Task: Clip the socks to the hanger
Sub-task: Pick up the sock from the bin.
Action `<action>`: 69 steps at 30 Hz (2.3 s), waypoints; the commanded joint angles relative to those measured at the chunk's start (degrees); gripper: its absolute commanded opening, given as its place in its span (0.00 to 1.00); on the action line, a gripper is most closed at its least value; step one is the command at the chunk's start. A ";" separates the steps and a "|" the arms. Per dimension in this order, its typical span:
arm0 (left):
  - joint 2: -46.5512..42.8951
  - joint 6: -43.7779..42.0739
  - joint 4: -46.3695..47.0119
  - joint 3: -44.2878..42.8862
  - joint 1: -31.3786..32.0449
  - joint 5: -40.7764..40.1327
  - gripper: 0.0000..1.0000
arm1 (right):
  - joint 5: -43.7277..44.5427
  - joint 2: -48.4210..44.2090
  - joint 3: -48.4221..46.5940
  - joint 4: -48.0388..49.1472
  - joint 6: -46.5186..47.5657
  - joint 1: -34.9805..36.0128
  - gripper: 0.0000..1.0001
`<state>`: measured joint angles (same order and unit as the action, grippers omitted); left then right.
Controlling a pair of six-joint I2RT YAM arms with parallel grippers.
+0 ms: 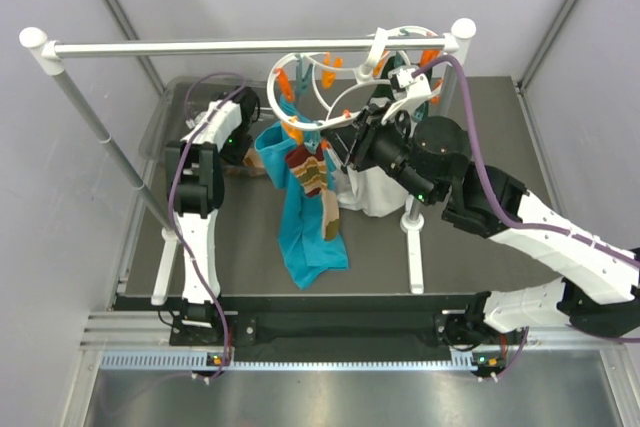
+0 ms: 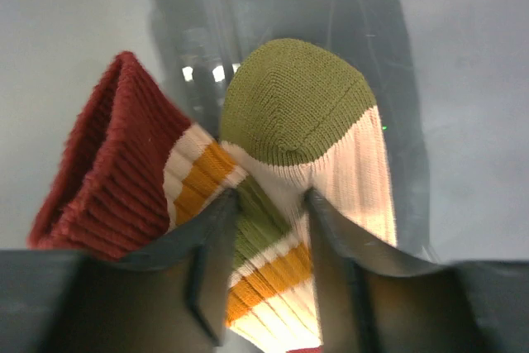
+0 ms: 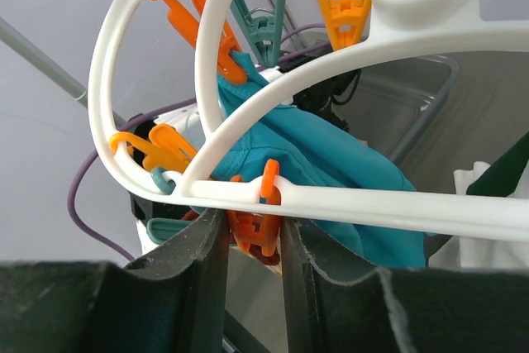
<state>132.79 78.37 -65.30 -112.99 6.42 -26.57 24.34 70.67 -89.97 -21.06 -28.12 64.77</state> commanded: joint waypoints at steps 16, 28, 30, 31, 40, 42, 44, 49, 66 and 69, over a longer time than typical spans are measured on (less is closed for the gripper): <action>-4.99 -23.76 31.53 7.77 4.48 -2.70 0.00 | -1.31 2.45 2.79 -3.64 -0.62 0.53 0.00; -10.88 -41.28 41.66 13.93 6.15 0.47 0.31 | -1.40 2.10 2.96 -3.73 -0.97 0.53 0.00; -12.46 -39.70 39.99 13.94 6.15 -1.28 0.47 | -1.31 2.36 2.87 -3.73 -0.97 0.62 0.00; -12.99 -39.09 39.64 13.94 6.15 -2.69 0.50 | -1.40 2.36 2.96 -3.73 -0.97 0.62 0.00; -16.25 -29.69 33.32 13.85 4.66 -3.05 0.57 | -1.75 2.63 3.23 -3.73 -1.24 0.53 0.00; -15.73 -23.90 29.20 13.76 3.17 -2.79 0.56 | -1.75 2.45 2.96 -3.81 -1.15 0.53 0.00; -15.20 -19.85 26.99 13.94 2.11 -2.18 0.52 | -1.66 2.45 2.79 -3.81 -1.15 0.53 0.00; -11.77 -14.12 24.60 12.18 0.44 -0.85 0.51 | -2.01 2.89 2.44 -3.73 -1.15 0.53 0.00; 1.33 -12.00 19.06 6.73 -1.58 2.22 0.25 | -2.72 3.86 2.26 -3.46 -1.15 0.53 0.00; 0.45 -15.43 21.17 6.99 -1.58 2.49 0.00 | -2.63 4.03 2.08 -3.64 -0.97 0.62 0.00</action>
<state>130.47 65.67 -44.71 -106.43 5.56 -25.71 24.32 72.05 -89.25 -17.89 -28.29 64.75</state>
